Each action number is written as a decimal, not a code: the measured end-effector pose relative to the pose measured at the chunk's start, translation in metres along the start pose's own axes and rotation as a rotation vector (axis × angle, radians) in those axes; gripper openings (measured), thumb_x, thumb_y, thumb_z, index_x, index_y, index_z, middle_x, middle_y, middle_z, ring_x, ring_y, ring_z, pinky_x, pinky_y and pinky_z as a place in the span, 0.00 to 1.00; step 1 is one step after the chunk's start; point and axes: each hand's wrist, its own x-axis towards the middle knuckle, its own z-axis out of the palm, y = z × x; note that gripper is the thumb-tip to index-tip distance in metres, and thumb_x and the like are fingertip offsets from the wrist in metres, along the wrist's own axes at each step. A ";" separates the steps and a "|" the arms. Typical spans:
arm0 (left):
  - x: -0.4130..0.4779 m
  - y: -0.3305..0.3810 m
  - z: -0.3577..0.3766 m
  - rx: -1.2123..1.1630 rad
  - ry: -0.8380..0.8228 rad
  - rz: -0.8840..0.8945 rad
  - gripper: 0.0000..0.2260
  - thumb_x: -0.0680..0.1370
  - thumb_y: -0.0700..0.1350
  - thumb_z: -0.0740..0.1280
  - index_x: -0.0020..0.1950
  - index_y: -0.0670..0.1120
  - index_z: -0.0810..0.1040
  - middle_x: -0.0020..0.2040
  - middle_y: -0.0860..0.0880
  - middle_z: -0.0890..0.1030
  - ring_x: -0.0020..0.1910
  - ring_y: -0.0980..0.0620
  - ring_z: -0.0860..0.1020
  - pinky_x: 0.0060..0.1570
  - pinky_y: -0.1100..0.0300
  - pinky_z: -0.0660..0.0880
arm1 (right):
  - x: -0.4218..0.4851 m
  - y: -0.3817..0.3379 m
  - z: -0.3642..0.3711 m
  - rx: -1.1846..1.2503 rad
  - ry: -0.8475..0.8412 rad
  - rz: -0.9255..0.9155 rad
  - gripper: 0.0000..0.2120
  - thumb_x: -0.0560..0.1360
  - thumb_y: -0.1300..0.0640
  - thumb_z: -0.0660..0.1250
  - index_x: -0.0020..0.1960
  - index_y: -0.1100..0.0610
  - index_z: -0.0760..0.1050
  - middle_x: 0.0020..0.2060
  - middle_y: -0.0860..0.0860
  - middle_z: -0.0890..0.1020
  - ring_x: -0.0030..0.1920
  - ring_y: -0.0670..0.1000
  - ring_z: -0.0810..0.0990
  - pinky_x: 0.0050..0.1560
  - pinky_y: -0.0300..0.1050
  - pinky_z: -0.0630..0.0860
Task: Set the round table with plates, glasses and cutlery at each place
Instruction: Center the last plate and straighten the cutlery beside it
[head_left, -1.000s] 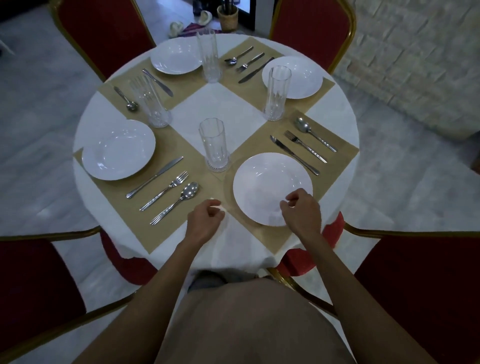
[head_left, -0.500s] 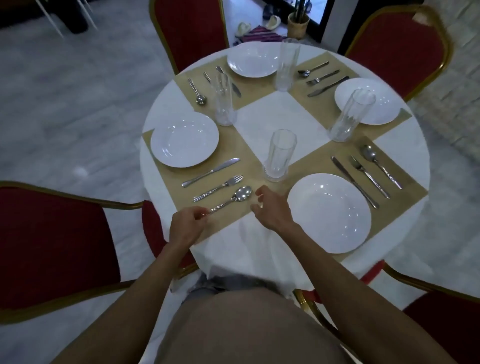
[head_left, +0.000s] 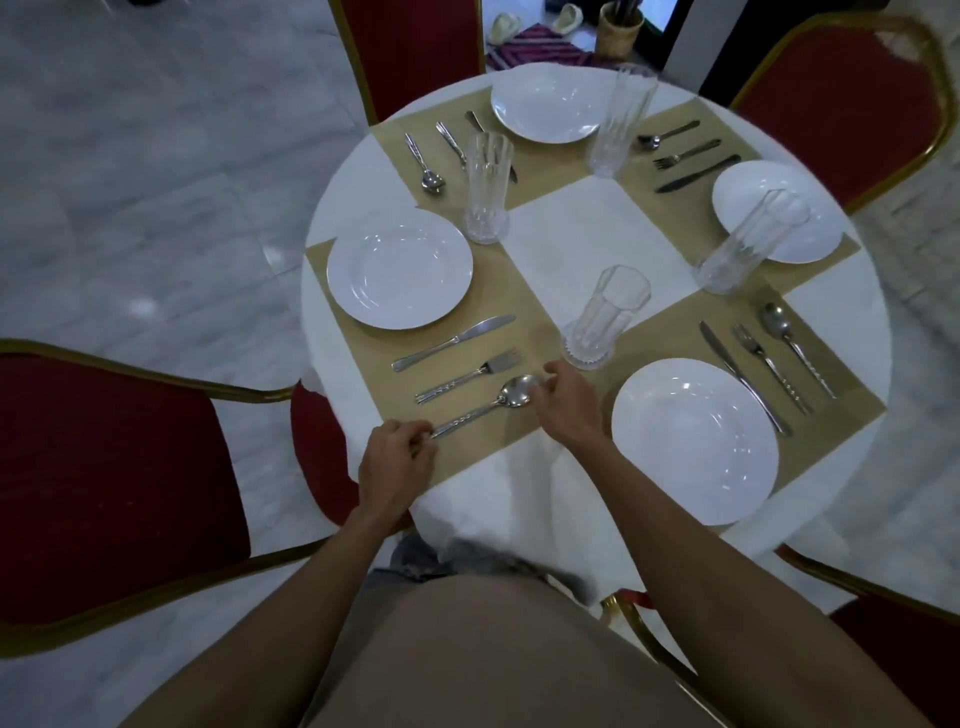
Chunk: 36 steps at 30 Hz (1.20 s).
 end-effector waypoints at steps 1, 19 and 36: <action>0.000 -0.001 0.001 -0.006 0.007 -0.007 0.11 0.77 0.45 0.70 0.59 0.46 0.83 0.54 0.47 0.81 0.54 0.48 0.77 0.54 0.51 0.77 | 0.002 0.000 0.000 0.007 -0.001 0.001 0.21 0.77 0.50 0.65 0.67 0.56 0.74 0.58 0.56 0.82 0.60 0.57 0.79 0.61 0.53 0.75; 0.005 0.003 0.009 -0.002 0.054 -0.026 0.08 0.77 0.47 0.70 0.55 0.49 0.84 0.51 0.48 0.83 0.51 0.49 0.78 0.49 0.50 0.79 | 0.007 0.005 -0.002 -0.139 0.004 -0.130 0.11 0.77 0.58 0.65 0.56 0.55 0.82 0.50 0.54 0.84 0.52 0.56 0.81 0.55 0.54 0.77; 0.014 0.011 0.000 0.057 0.148 0.097 0.15 0.80 0.45 0.66 0.66 0.45 0.78 0.60 0.45 0.78 0.59 0.48 0.72 0.53 0.55 0.73 | -0.007 -0.013 0.012 -0.425 0.011 -0.372 0.23 0.81 0.47 0.58 0.73 0.53 0.64 0.75 0.52 0.65 0.74 0.55 0.63 0.69 0.57 0.63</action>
